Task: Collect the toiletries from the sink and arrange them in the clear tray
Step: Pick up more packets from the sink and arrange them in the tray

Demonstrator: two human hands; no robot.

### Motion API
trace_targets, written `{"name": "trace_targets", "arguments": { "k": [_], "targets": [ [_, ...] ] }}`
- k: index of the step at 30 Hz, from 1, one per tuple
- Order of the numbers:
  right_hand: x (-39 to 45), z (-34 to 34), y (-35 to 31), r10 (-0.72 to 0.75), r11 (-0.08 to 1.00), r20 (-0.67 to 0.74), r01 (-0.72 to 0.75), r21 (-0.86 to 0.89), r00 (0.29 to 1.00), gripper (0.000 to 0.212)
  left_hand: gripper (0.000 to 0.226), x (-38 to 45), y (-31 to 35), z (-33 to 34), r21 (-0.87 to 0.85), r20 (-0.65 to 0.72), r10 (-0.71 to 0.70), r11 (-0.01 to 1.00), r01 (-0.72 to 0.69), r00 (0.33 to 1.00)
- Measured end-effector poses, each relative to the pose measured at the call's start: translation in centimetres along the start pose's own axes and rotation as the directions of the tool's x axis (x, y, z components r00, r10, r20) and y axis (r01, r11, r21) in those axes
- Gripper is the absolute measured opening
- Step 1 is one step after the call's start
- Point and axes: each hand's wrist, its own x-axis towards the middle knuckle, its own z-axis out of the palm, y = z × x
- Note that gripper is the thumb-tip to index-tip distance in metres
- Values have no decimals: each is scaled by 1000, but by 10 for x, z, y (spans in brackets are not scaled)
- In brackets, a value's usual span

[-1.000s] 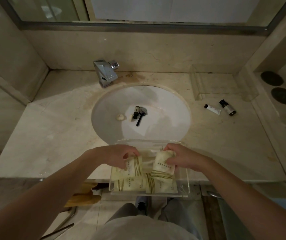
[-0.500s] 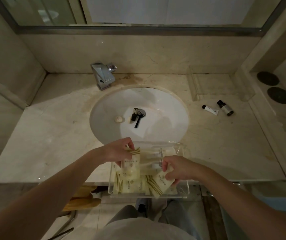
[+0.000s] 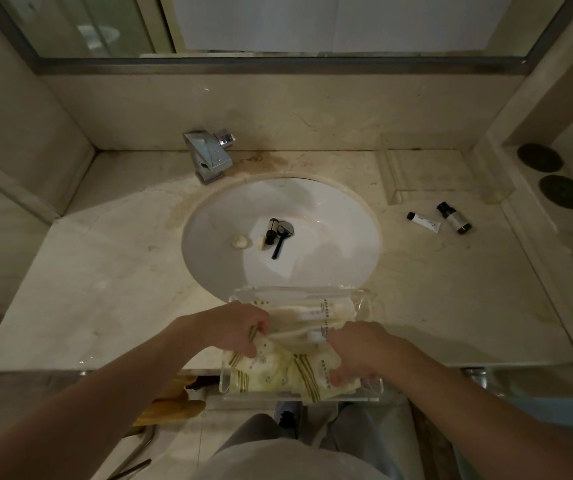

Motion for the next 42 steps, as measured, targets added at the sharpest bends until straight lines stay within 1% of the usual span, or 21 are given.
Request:
{"name": "trace_targets", "arguments": {
  "k": [1, 3, 4, 6, 9, 11, 15, 19, 22, 24, 27, 29, 30, 32, 37, 39, 42],
  "targets": [
    [2, -2, -2, 18, 995, -19, -20, -100, 1000, 60, 34, 1, 0, 2, 16, -7, 5, 1000, -5, 1000],
    [5, -4, -7, 37, 972, -46, -46, -229, 998, 71, 21, 4, -1, 4, 49, -11, 24, 999, -23, 1000],
    [6, -4, -8, 34, 963, -59, -49, -266, 998, 74, 15, 6, -2, 5, 53, -11, 21, 998, -21, 1000],
    [6, -4, -12, 24, 952, -76, -46, -302, 997, 78, 14, 8, -4, 3, 13, 22, -5, 1000, 5, 1000],
    [4, -2, -14, 9, 964, -66, -27, -266, 998, 76, 15, 4, -3, -4, -61, 115, -32, 997, 39, 993],
    [1, -2, -13, -10, 974, -59, -4, -227, 998, 70, 13, 3, -1, -5, -53, 135, -41, 997, 49, 990],
    [-1, 0, -17, -24, 981, -104, 3, -196, 994, 63, 11, 6, 3, 3, 79, 93, -33, 997, 26, 995],
    [3, 0, -21, 10, 981, -113, -31, -189, 994, 57, 24, 8, 12, 10, 302, 3, -32, 953, 30, 999],
    [7, 2, -22, 20, 982, -136, -45, -184, 991, 59, 33, 7, 20, 16, 425, -94, -9, 904, 48, 996],
    [9, 5, -21, 30, 982, -146, -56, -182, 989, 60, 39, 7, 26, 18, 491, -136, 7, 869, 61, 991],
    [9, 4, -17, 44, 983, -133, -67, -172, 990, 68, 46, 6, 33, 14, 558, -168, 5, 825, 91, 986],
    [7, -2, -12, 57, 991, -105, -69, -113, 993, 77, 50, 5, 33, 7, 558, -153, -5, 825, 90, 988],
    [7, -5, -10, 61, 994, -101, -70, -86, 993, 76, 50, 4, 32, 4, 546, -136, -9, 833, 83, 991],
    [8, -10, -7, 55, 996, -132, -63, -55, 990, 67, 48, 4, 30, -1, 530, -107, -11, 845, 66, 994],
    [16, -9, -6, 38, 998, -244, -47, -29, 969, 29, 40, 4, 36, 2, 519, -60, 7, 854, 25, 998],
    [17, -10, -5, 51, 998, -274, -58, -16, 960, 25, 39, 7, 37, 9, 502, -27, -1, 865, 14, 1000],
    [21, -8, -2, 56, 998, -311, -57, 6, 949, 25, 38, 9, 39, 17, 487, -17, -35, 873, 39, 999]
  ]
}}
